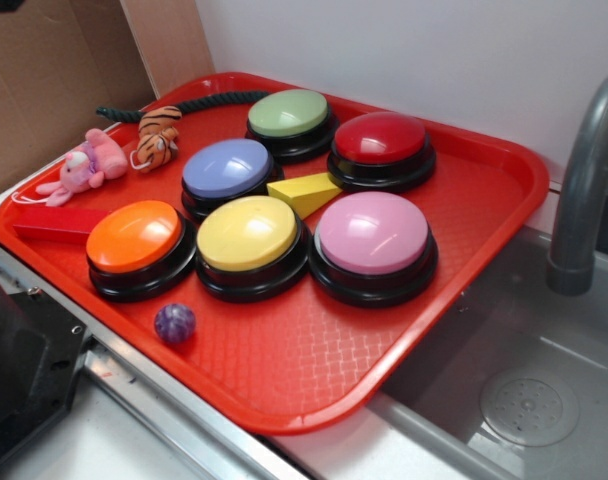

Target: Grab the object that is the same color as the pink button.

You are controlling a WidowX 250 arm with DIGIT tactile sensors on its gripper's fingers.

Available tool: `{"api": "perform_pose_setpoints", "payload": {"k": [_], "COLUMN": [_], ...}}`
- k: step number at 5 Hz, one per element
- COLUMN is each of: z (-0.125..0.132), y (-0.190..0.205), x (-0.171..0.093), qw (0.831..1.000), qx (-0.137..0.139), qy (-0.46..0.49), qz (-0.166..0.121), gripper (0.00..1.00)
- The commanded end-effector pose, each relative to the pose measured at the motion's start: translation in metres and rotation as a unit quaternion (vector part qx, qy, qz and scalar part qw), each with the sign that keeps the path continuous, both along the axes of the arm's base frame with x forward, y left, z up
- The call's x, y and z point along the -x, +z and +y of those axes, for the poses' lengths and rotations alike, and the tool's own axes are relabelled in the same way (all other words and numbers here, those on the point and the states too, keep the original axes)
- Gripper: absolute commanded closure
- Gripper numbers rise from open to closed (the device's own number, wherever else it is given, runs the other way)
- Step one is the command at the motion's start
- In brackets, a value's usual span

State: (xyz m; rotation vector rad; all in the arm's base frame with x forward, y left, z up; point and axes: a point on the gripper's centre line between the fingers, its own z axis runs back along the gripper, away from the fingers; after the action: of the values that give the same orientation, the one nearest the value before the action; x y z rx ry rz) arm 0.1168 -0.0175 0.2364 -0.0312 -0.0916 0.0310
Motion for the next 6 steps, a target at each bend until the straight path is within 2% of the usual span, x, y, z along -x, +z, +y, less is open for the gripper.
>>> {"api": "perform_pose_setpoints", "payload": {"k": [1, 2, 3, 4, 5, 6], "z": [0.000, 0.036, 0.066, 0.104, 0.130, 0.142], "y": [0.000, -0.011, -0.023, -0.052, -0.067, -0.079], "x": [0.000, -0.021, -0.035, -0.050, -0.060, -0.063], "qw": [1.000, 1.000, 0.999, 0.999, 0.995, 0.993], "qx": [0.000, -0.009, -0.047, -0.033, -0.043, -0.063], "qy": [0.000, -0.017, 0.007, -0.007, -0.007, -0.020], "qz": [0.000, -0.004, -0.004, -0.042, -0.086, -0.098], "gripper": [0.00, 0.00, 0.00, 0.00, 0.00, 0.00]}}
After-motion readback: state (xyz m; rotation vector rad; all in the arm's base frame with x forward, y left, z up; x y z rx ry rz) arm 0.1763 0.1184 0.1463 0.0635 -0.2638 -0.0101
